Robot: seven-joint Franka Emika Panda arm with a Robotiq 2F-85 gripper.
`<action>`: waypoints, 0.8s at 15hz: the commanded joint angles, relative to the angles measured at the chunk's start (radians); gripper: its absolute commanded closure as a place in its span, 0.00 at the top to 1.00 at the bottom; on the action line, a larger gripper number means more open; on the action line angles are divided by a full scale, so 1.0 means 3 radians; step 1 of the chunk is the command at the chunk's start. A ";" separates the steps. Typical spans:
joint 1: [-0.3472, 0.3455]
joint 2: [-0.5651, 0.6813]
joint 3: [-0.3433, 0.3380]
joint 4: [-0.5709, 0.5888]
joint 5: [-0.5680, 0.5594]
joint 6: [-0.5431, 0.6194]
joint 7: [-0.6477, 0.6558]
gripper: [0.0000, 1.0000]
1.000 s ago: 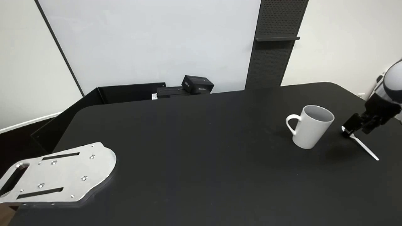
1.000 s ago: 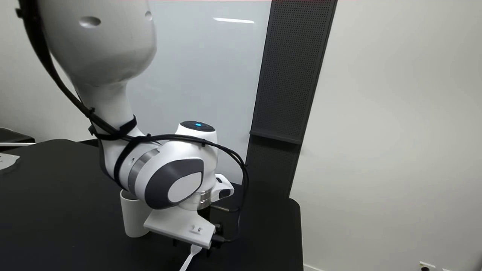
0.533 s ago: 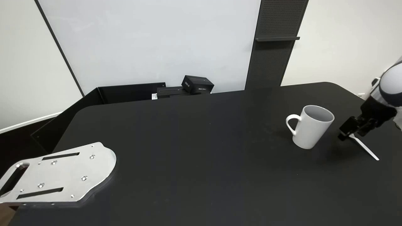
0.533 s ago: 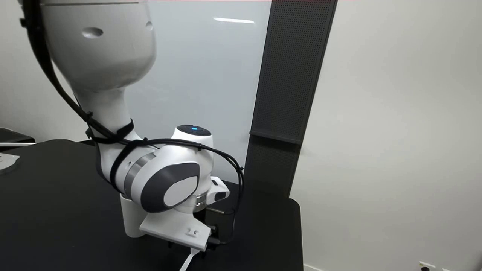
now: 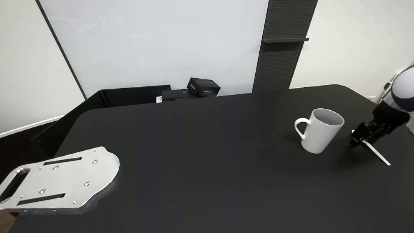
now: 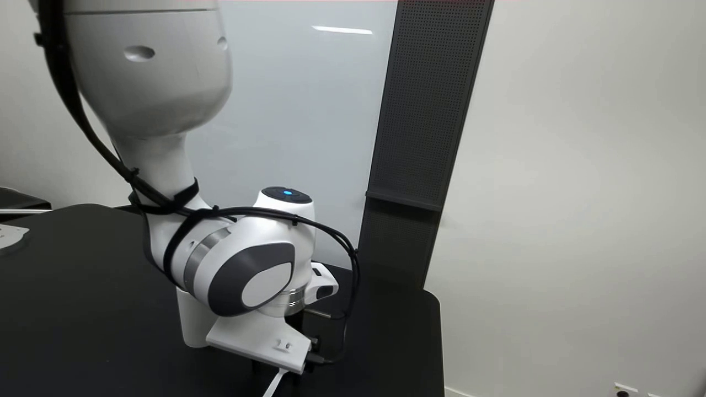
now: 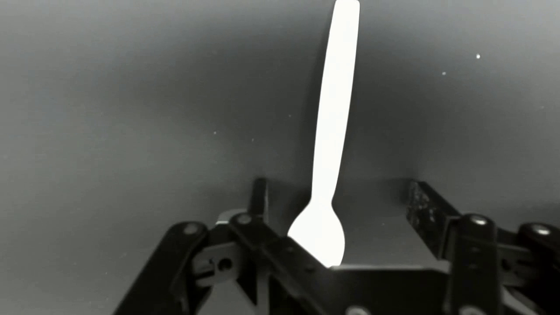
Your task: Place the white spoon in the white mug
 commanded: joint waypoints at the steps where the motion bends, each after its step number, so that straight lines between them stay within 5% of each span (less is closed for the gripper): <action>1: 0.0005 0.0058 -0.0042 0.0088 -0.0060 -0.0049 0.0095 0.52; 8: 0.0204 0.0026 -0.0325 0.0089 -0.0140 -0.0017 0.0302 0.06; 12: 0.0323 -0.0032 -0.0475 0.0099 -0.0175 -0.0062 0.0481 0.04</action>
